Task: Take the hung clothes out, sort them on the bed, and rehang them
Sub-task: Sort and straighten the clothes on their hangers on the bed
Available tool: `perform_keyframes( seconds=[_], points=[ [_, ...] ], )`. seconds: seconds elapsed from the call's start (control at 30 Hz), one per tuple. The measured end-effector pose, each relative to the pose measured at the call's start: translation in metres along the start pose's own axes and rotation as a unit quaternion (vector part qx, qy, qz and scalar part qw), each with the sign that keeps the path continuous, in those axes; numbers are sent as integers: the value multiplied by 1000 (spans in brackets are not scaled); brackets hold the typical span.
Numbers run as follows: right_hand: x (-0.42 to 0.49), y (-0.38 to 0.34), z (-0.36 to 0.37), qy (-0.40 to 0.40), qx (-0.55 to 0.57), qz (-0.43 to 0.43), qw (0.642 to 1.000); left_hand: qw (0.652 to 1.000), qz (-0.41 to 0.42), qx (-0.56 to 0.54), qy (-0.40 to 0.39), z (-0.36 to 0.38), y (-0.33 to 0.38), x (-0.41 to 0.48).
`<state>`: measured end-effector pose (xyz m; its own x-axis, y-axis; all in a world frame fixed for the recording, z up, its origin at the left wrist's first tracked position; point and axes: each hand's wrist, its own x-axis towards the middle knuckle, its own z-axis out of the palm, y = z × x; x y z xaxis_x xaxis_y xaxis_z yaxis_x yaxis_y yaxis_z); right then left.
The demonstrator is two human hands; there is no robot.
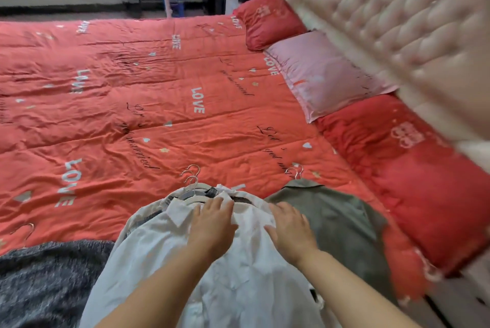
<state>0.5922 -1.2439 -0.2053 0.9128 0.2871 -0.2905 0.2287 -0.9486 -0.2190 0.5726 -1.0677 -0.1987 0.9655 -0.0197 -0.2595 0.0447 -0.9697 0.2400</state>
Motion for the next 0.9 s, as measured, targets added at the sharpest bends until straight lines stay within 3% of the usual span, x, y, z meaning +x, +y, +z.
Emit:
perform_keyframes(
  seconds=[0.2, 0.37, 0.67, 0.9],
  points=[
    [-44, 60, -30, 17, -6, 60, 998, 998, 68, 4, 1, -5, 62, -10],
    [-30, 123, -40, 9, -14, 79, 997, 998, 65, 20, -14, 6, 97, 14],
    [86, 238, -11, -56, -15, 33, 998, 998, -6, 34, -52, 68, 160, 142],
    [187, 285, 49, -64, -57, 1, 996, 991, -66, 47, -108, 140, 152, 226]
  ],
)
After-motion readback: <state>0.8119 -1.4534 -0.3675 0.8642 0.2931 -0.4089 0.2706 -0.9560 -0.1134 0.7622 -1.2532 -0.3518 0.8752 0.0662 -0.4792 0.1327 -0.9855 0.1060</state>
